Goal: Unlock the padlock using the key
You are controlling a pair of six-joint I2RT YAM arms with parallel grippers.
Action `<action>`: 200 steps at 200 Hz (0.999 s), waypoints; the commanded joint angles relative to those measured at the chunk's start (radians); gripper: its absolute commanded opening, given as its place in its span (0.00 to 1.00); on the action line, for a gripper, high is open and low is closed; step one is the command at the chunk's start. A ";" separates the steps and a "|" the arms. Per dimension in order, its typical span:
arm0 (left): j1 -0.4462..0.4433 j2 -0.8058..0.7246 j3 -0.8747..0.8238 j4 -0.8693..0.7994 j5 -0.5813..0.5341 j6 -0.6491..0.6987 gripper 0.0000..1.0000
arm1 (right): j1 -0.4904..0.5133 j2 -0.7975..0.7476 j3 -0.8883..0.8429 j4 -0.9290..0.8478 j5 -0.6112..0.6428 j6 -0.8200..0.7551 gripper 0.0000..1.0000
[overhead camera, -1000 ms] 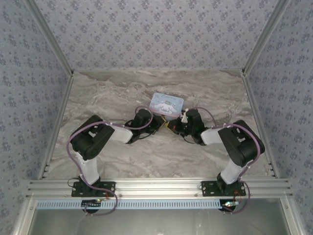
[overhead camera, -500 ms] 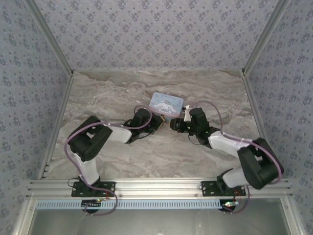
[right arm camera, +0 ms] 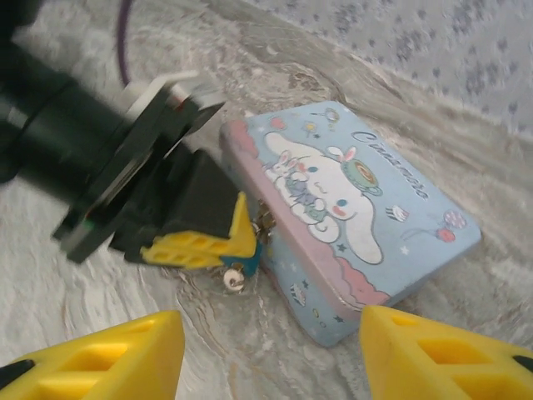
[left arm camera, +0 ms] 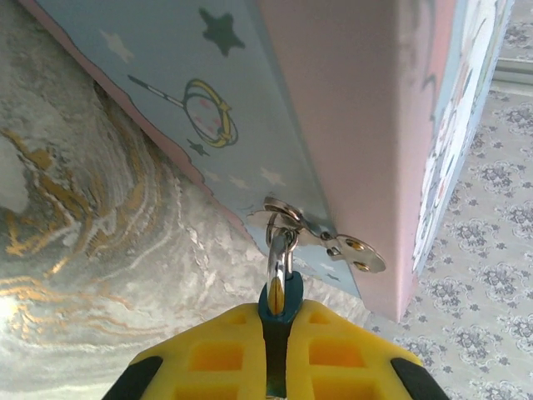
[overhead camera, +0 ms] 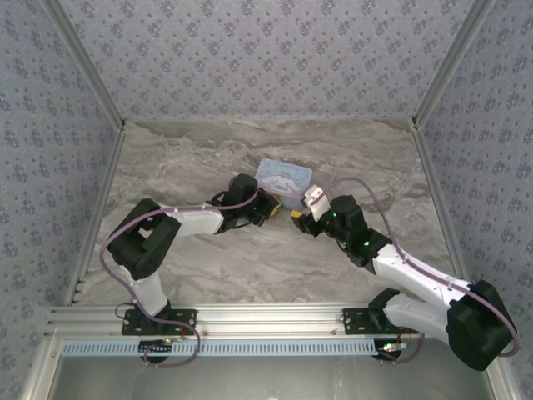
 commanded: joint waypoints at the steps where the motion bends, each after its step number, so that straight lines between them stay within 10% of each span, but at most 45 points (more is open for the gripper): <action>1: 0.003 -0.040 0.073 -0.154 0.042 -0.021 0.00 | 0.058 0.014 -0.048 0.030 0.039 -0.302 0.63; 200: 0.010 -0.009 0.099 -0.155 0.135 -0.106 0.00 | 0.150 0.471 -0.015 0.453 0.262 -0.480 0.31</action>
